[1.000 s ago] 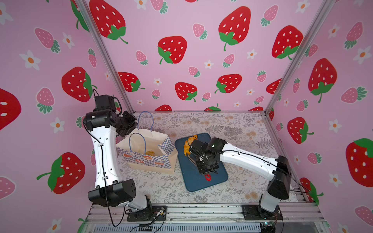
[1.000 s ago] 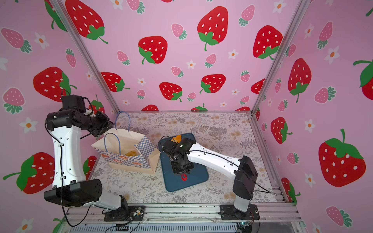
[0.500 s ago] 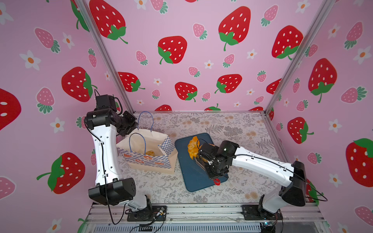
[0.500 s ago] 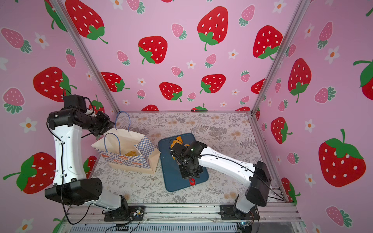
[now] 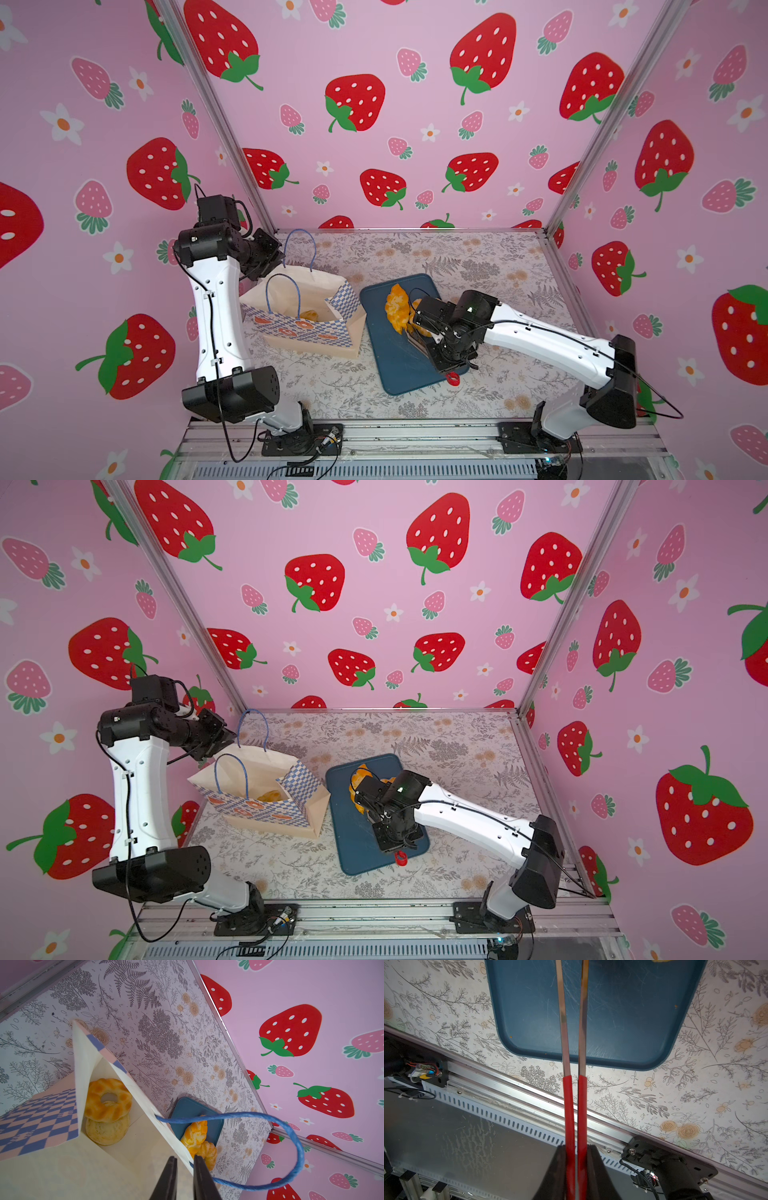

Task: Pack bread into a paper bag
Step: Pick up the fake bread from the plate.

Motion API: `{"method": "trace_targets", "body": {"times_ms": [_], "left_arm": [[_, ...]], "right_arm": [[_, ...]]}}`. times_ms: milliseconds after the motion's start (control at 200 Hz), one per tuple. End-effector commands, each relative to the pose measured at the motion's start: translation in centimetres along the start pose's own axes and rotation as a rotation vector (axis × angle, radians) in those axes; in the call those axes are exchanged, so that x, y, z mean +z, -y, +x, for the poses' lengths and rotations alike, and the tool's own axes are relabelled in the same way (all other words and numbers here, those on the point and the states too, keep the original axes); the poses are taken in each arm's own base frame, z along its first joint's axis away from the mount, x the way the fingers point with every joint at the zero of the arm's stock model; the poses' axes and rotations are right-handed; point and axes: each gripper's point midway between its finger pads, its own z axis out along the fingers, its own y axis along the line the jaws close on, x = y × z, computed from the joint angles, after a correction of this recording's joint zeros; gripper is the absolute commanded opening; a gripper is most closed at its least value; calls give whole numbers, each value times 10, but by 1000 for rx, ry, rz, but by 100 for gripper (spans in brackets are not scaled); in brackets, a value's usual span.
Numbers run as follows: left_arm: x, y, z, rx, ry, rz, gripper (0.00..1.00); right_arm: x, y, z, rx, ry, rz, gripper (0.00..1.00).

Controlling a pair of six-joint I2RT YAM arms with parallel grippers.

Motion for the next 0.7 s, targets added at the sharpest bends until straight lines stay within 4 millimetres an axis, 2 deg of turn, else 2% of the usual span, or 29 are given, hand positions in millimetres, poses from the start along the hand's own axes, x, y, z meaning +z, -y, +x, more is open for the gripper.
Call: {"method": "trace_targets", "body": {"times_ms": [0, 320, 565, 695], "left_arm": [[-11, 5, -1, 9, 22, 17, 21], [-9, 3, 1, 0, 20, 20, 21], [-9, 3, 3, -2, 21, 22, 21], [-11, 3, 2, -2, 26, 20, 21]], "right_arm": [[-14, 4, 3, -9, 31, 2, 0], [-4, 4, 6, -26, 56, -10, 0], [51, 12, 24, -52, -32, 26, 0], [63, 15, 30, -79, -43, 60, 0]]}}
